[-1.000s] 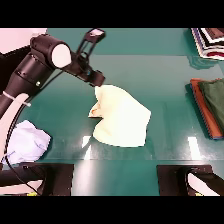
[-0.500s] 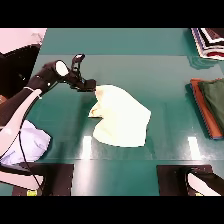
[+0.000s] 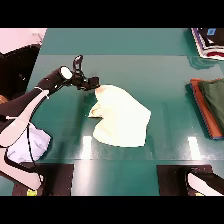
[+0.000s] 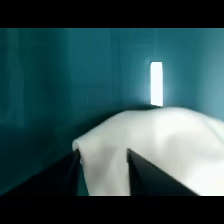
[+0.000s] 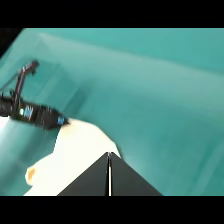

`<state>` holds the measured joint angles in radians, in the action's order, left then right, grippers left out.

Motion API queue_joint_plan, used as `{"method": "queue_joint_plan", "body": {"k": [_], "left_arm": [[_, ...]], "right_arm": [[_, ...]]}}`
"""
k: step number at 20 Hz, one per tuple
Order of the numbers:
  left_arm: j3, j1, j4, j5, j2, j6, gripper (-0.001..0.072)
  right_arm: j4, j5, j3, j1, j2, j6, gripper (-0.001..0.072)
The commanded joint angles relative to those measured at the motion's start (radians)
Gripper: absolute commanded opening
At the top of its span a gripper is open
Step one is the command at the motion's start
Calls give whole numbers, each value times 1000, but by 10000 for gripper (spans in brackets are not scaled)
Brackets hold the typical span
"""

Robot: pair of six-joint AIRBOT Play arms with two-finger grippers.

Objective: Fold the shirts.

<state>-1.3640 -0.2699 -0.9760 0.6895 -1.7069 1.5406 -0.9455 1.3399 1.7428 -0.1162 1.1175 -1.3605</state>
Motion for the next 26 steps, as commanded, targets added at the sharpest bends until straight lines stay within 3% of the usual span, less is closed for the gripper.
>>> {"method": "queue_joint_plan", "body": {"k": [1, 5, 8, 9, 10, 11, 12, 18, 22, 24, 26], "left_arm": [[-1, 5, -3, -27, -5, -4, 38], [-19, 29, -32, 45, -2, -5, 28], [-56, 76, -138, 143, 57, -5, 28], [-56, 85, -181, 150, 95, -6, 28], [-56, 88, -236, 151, 138, -8, 28], [-56, 88, -272, 157, 175, -20, 29], [-56, 88, -278, 168, 209, -41, 29], [-55, 88, -277, 241, 252, -82, 29], [-54, 88, -276, 245, 253, -82, 29], [-54, 88, -276, 244, 253, -82, 29], [-54, 88, -276, 250, 253, -82, 29]], "right_arm": [[0, 59, -17, 0, 41, -16, 15], [-31, 48, -211, 13, 24, -39, 15], [-109, 45, -431, 41, -7, -53, 16], [-129, 39, -513, 46, -10, -51, 47], [-126, 21, -587, 46, -2, -51, 259], [-117, -7, -661, 43, 18, -51, 520], [-97, -41, -723, 31, 47, -51, 556], [171, -314, -827, -133, 296, 62, 552], [188, -328, -678, -236, 453, 63, 551], [187, -327, -597, -272, 510, 63, 428], [186, -327, -528, -297, 551, 63, 391]]}}
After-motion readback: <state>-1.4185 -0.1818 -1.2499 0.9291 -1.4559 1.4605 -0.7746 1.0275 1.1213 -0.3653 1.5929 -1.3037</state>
